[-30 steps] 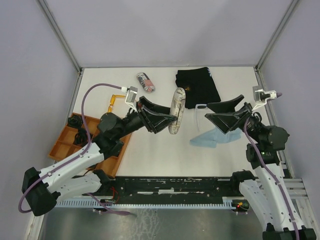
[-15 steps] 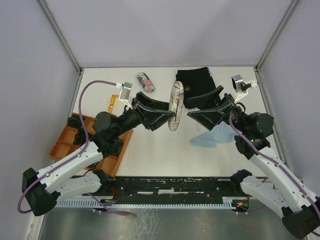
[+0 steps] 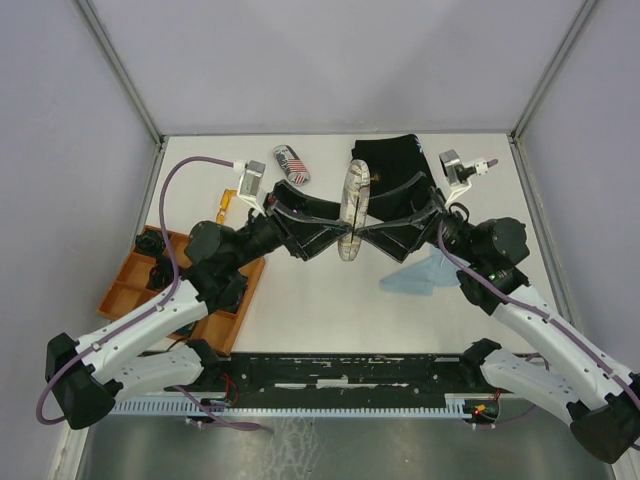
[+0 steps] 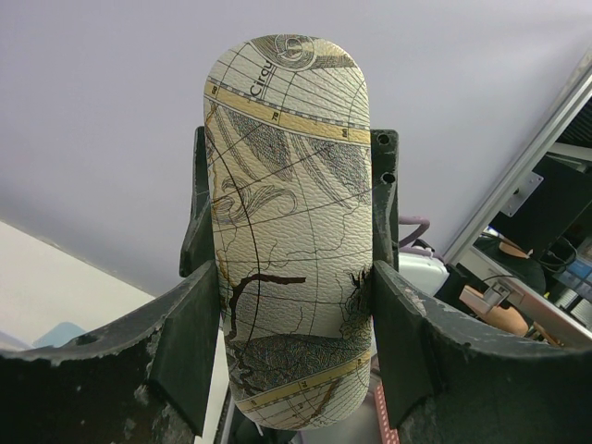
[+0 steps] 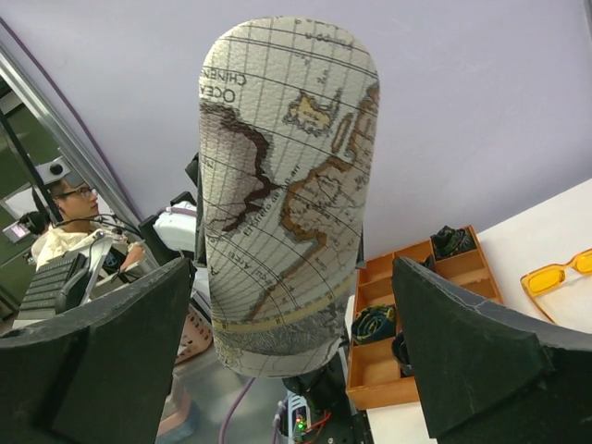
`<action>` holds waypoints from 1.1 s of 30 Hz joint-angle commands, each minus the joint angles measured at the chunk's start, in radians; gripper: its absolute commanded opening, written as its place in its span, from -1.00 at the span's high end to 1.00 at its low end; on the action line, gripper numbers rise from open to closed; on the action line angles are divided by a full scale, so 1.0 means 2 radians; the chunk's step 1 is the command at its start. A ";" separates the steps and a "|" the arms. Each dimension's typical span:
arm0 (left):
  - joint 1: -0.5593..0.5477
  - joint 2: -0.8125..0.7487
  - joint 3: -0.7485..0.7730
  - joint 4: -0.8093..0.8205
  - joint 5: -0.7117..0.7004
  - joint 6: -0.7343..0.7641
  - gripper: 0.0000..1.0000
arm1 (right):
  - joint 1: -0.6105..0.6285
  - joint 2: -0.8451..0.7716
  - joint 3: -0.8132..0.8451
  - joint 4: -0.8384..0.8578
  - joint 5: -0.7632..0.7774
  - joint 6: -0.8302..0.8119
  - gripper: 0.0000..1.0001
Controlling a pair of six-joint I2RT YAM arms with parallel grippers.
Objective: Organize the sunglasses
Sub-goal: Open the sunglasses case.
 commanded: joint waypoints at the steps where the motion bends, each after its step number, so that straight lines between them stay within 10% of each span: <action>1: -0.001 0.002 0.019 0.045 0.011 -0.024 0.94 | 0.009 0.003 0.029 0.026 0.000 -0.010 -0.87; 13: -0.001 -0.006 0.020 0.019 0.004 -0.006 0.94 | 0.017 0.002 0.030 0.003 0.010 -0.021 -0.23; 33: -0.007 -0.043 0.042 -0.255 -0.193 0.149 0.87 | 0.022 0.031 0.121 -0.444 0.265 -0.169 0.59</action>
